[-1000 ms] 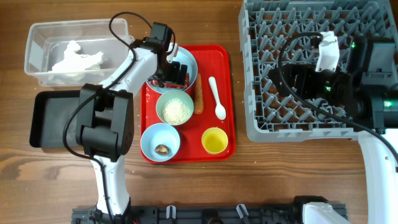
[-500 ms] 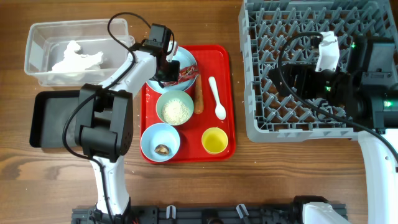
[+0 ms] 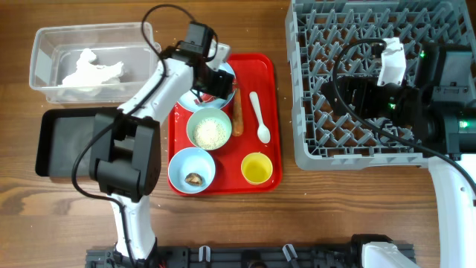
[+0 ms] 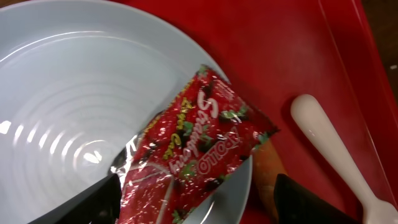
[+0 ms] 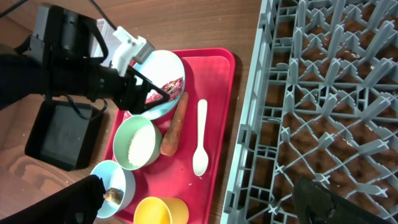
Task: Sort waste into correct bins and load items into the dishwasher rack
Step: 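Carry the wrapper with the left gripper and drop it into the clear bin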
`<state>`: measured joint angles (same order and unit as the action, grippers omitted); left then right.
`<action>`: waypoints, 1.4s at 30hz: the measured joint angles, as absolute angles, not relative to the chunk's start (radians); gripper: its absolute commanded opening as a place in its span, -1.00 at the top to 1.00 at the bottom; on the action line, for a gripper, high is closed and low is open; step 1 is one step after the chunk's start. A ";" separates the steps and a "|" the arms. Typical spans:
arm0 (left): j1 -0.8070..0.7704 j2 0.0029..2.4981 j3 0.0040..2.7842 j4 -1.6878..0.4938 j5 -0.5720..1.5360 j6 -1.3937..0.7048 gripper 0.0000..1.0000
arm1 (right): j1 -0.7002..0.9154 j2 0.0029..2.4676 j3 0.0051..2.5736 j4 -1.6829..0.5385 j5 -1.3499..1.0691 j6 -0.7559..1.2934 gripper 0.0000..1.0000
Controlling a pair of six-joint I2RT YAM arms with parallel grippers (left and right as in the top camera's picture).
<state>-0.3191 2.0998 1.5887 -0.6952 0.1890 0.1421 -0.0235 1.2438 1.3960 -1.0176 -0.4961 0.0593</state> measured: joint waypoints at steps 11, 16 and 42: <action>-0.313 2.168 1.589 -0.668 0.162 0.205 -0.45 | -0.023 1.244 1.396 -1.026 -0.496 0.059 -1.00; -0.313 2.193 1.601 -0.653 0.155 0.219 0.49 | -0.023 1.244 1.396 -1.029 -0.496 0.059 -0.99; 0.116 1.999 1.869 -0.831 0.019 -0.102 -0.39 | -0.023 1.244 1.396 -1.032 -0.493 0.059 -0.99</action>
<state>0.1158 1.9987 1.8690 -0.8310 0.0193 -0.1024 -0.0235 1.2438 1.3960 -1.0321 -0.4931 0.0593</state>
